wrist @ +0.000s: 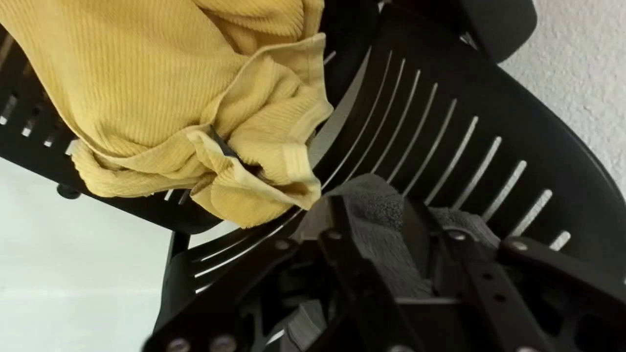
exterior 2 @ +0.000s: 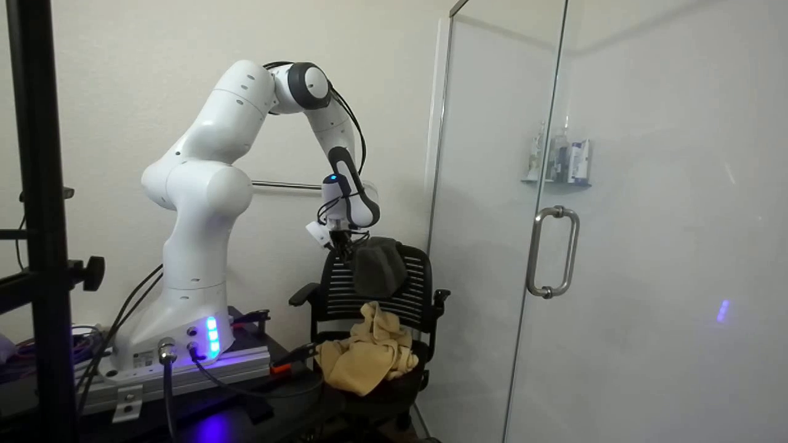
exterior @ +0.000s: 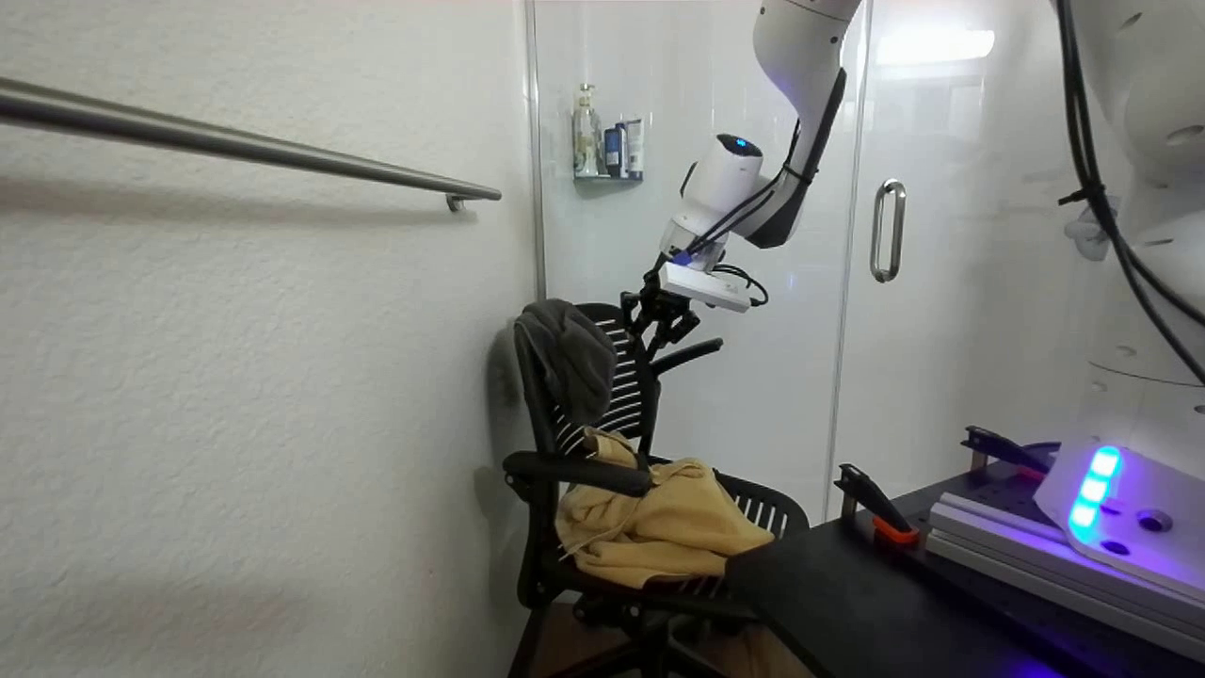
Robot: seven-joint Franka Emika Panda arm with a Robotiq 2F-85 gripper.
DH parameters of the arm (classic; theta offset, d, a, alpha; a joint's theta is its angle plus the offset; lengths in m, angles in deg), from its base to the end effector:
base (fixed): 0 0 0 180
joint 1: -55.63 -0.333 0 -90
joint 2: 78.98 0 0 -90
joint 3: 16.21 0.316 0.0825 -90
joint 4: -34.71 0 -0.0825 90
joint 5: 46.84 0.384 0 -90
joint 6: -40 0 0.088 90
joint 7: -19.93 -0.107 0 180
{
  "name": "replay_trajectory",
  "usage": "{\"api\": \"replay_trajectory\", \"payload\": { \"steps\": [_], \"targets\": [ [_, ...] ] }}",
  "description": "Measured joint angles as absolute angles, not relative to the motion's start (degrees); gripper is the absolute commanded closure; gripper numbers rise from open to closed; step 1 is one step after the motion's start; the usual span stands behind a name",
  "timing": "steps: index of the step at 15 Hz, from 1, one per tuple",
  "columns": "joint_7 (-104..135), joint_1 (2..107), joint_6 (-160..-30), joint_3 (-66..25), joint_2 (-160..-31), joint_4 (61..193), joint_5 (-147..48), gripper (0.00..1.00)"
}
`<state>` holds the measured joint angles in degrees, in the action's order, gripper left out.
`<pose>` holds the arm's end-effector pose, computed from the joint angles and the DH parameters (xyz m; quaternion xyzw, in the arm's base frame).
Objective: Pick up the towels and place them on the top rail
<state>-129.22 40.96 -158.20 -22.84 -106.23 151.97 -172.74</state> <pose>0.4764 0.1628 0.2077 -0.9692 0.0779 -0.1780 0.1513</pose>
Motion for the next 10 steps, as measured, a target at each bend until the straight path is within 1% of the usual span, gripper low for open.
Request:
{"api": "replay_trajectory", "payload": {
  "steps": [1, 4, 6, 8, 10],
  "targets": [
    [-129.2, 40.9, -158.1, -22.8, -106.3, 151.9, -172.7, 0.26],
    [-129.2, 40.5, -157.5, -23.1, -106.4, 151.0, -172.8, 0.04],
    [-129.1, 36.7, -154.8, -27.6, -106.4, 151.6, -174.1, 0.00],
    [-129.1, 29.7, -153.0, -35.8, -106.4, 152.2, -176.2, 0.01],
    [-129.1, 22.4, -152.6, -43.8, -106.4, 152.2, -177.4, 0.00]
  ]
}}
